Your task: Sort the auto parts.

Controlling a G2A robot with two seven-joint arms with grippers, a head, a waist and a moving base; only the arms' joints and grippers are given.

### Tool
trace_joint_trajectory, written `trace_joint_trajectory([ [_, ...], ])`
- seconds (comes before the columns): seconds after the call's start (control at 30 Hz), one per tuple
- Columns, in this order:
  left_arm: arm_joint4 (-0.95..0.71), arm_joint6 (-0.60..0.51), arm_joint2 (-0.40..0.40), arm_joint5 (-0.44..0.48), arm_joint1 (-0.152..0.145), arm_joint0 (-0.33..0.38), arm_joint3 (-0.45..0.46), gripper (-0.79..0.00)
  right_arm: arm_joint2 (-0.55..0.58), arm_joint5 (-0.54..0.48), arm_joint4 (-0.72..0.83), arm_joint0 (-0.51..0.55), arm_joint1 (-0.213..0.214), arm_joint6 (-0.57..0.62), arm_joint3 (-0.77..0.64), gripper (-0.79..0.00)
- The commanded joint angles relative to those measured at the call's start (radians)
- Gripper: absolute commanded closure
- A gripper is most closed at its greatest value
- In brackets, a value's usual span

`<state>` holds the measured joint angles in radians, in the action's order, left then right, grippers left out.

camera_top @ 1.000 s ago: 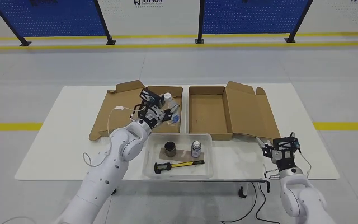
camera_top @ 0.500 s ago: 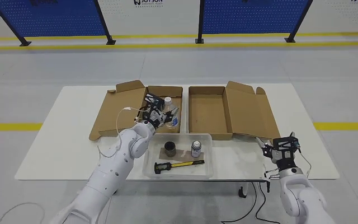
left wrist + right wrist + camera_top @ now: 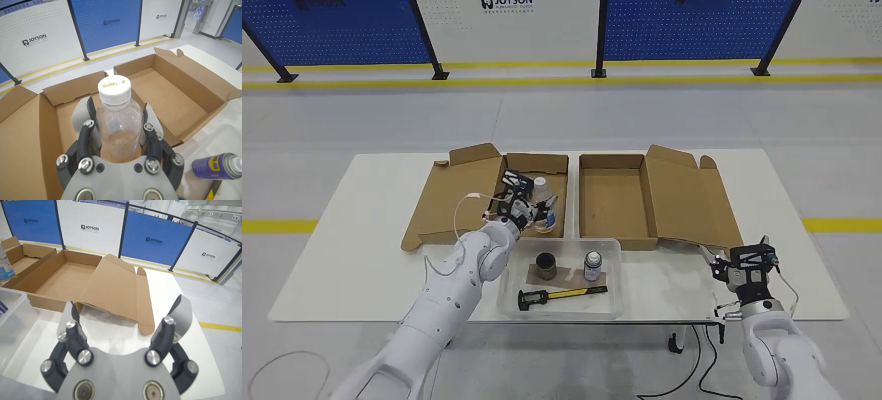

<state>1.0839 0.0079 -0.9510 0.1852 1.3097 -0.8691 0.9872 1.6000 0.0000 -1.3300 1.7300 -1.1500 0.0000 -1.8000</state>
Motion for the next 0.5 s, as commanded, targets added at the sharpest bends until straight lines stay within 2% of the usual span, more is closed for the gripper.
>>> trace_joint_trajectory([
  [0.0,0.001,0.007,0.0,0.0,0.003,0.002,-0.01,0.0,0.0,0.0,0.0,0.0,0.0,0.0,0.0,-0.785],
  [0.27,0.005,0.016,0.004,0.007,0.014,0.01,-0.043,0.0,0.0,0.0,0.0,0.0,0.0,0.0,0.0,-0.785],
  [0.3,0.004,0.018,0.005,0.011,0.015,0.011,-0.047,-0.018,0.0,0.0,0.0,0.0,0.0,0.0,0.0,-0.785],
  [0.33,0.004,0.017,0.005,0.012,0.016,0.011,-0.05,-0.246,0.0,0.0,0.0,0.0,0.0,0.0,0.0,-0.785],
  [0.37,0.004,0.016,0.005,0.015,0.018,0.013,-0.053,-0.348,0.0,0.0,0.0,0.0,0.0,0.0,0.0,-0.785],
  [0.43,0.003,0.016,0.005,0.021,0.019,0.013,-0.055,-0.785,0.0,0.0,0.0,0.0,0.0,0.0,0.0,-0.785],
  [0.47,0.004,0.016,0.005,0.027,0.02,0.013,-0.056,-0.785,0.0,0.0,0.0,0.0,0.0,0.0,0.0,-0.785],
])
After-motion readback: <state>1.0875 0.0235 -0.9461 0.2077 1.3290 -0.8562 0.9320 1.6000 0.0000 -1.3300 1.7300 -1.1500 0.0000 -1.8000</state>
